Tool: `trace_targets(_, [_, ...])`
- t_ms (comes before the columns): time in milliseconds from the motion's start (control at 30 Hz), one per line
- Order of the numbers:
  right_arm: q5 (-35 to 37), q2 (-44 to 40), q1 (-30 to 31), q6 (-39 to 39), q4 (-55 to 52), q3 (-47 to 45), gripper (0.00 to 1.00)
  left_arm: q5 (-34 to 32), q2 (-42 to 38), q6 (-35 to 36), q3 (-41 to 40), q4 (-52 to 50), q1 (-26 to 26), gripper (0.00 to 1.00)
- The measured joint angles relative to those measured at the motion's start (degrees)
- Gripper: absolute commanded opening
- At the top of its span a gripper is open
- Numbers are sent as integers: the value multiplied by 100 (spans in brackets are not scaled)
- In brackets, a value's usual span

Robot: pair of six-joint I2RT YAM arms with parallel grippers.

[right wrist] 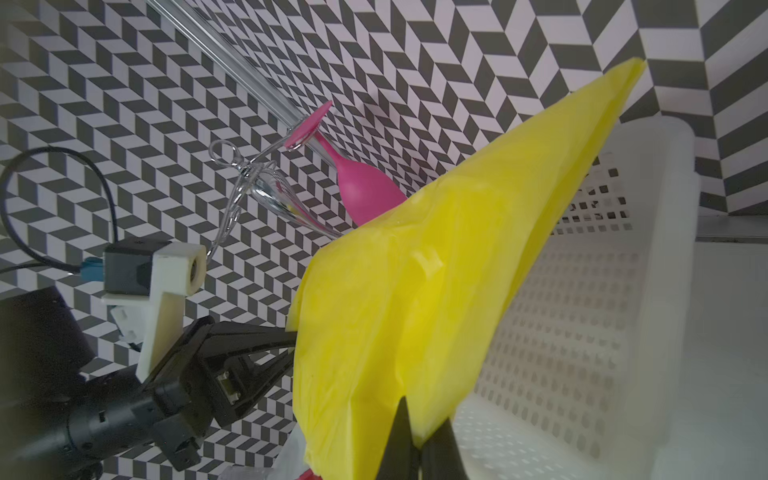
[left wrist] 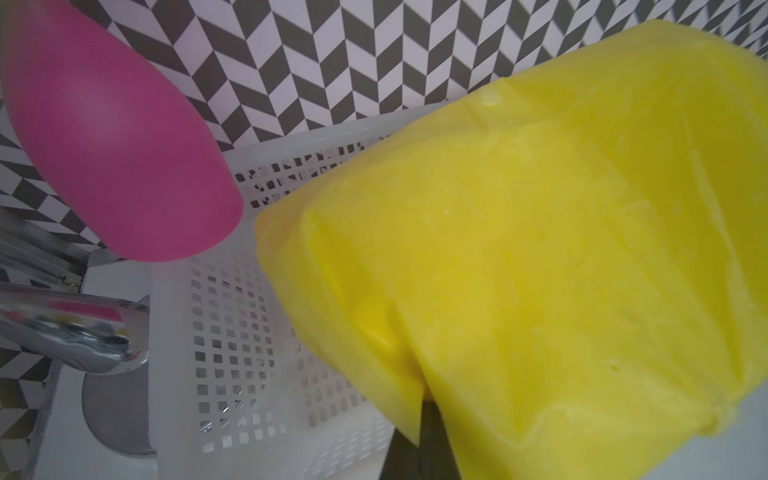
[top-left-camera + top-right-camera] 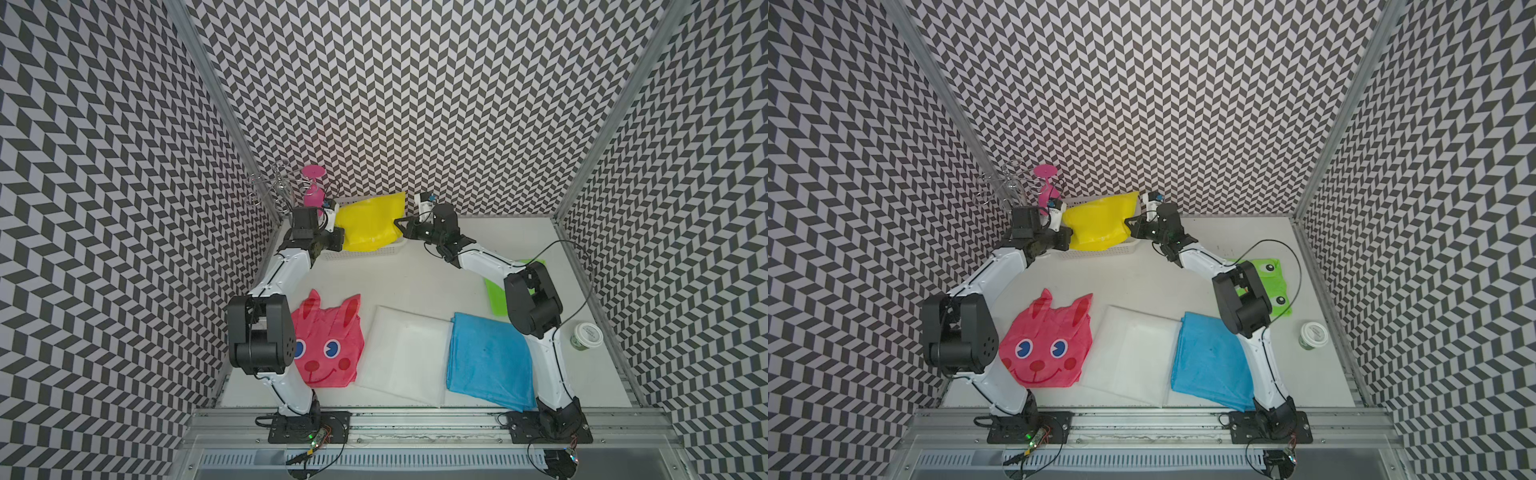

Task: Put the folded raincoat in the basket
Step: Move the basket to the center of the board.

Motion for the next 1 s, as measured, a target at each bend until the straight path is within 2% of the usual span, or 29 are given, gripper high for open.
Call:
trace_targets(200, [229,728,96,55,-87,577,0,-348,643,125,247,129,2,0])
trace_targets(433, [509,767,103,33,-249,448,0,-227,986,214,251,149,-2,0])
trace_targets(633, [839,-76,0,39,-273,-852,0,-50,1001,227,251,15,-278,0])
trace_targets(1000, [898,-2070,-931,210,-308,-3482,0,192,1095,164,249,-107,-1961,0])
